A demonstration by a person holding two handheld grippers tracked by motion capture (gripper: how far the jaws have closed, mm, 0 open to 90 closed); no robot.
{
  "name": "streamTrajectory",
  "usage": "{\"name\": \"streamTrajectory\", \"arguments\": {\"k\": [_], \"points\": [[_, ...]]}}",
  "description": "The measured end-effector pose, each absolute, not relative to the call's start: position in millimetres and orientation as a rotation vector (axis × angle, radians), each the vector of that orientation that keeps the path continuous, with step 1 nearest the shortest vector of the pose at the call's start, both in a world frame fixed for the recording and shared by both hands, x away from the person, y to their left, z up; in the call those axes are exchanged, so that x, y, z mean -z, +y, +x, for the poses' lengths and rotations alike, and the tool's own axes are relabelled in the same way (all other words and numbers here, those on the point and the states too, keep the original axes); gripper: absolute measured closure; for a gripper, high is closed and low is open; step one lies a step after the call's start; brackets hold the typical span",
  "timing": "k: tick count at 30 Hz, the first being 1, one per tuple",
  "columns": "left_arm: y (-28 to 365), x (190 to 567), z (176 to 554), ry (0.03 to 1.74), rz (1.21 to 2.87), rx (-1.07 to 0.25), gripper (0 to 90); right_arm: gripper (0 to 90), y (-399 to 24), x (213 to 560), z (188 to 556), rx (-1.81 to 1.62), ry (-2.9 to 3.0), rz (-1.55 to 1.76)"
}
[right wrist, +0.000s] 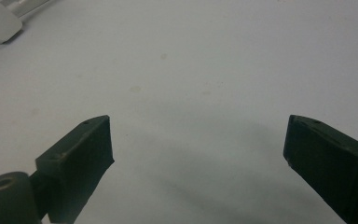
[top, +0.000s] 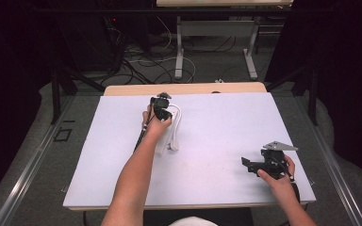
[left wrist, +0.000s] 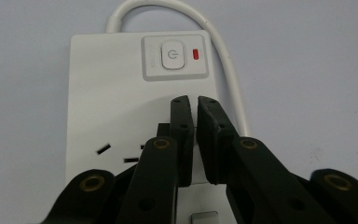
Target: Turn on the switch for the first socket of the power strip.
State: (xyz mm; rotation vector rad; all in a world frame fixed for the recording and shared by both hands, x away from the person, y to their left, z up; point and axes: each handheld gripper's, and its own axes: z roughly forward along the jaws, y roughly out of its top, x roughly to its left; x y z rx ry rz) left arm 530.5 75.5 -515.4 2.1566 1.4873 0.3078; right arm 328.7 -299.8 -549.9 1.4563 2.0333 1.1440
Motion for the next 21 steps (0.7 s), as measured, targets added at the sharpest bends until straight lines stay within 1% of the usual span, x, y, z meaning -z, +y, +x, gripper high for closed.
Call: {"name": "streamTrajectory", "arguments": {"k": [12, 17, 21], "points": [[83, 508, 529, 1.499, 2.121, -0.312, 72.7, 7.5, -300, 550, 329, -1.145, 2.030, 1.464], [86, 504, 528, 1.496, 2.096, -0.303, 66.7, 7.5, -300, 550, 329, -1.146, 2.031, 1.461], [88, 501, 528, 1.489, 2.075, -0.292, 63.9, 7.5, -300, 550, 328, -1.147, 2.031, 1.462]]}}
